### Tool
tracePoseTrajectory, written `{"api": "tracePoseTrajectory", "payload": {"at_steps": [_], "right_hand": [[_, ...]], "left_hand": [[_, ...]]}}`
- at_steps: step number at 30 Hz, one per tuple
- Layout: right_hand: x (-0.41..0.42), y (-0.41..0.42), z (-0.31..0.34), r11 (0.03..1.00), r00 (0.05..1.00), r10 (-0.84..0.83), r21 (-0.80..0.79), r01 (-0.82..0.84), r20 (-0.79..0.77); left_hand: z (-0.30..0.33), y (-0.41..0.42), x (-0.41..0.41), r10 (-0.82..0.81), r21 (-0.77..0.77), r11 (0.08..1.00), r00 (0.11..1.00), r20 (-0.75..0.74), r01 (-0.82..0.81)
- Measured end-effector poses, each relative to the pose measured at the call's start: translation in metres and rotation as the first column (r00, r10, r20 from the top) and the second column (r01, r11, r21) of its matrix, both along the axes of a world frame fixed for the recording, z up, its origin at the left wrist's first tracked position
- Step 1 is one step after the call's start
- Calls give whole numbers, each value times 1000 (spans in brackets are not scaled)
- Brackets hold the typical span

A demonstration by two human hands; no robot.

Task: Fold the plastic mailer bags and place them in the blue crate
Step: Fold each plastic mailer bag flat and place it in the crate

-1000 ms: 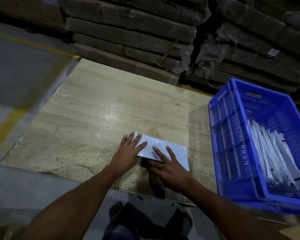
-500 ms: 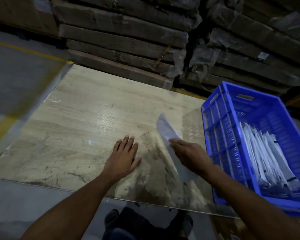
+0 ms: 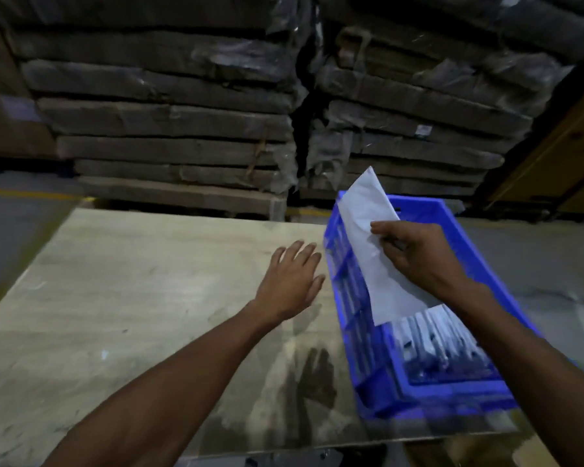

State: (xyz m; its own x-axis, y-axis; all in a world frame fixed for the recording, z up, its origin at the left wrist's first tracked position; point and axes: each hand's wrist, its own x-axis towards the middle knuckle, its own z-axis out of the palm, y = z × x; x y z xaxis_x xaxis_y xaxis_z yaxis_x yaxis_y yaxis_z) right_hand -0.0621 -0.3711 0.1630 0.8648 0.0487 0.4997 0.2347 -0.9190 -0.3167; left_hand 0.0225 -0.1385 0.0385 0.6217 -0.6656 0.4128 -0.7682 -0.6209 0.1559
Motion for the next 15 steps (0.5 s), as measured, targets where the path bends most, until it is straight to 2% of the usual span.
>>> {"api": "tracePoseTrajectory", "payload": {"at_steps": [3,7,12,15], "right_hand": [[-9,-50,12,997,999,-46,-57,46,7],[-29,-111,1,982,990,-108,-166,91,-93],[-54,-188,-16,968,966,-172,-213,130,-192],[-70,-212,-18,944,938,-220,-301,136,-266]], "left_hand": [[34,-67,-3,-70,40,997,997,18,69],[51,-153,-20,-108,143,983,993,-41,113],[42,-241,-47,-92,317,936,975,-202,154],[15,-281,-64,-97,365,910,958,-270,195]]}}
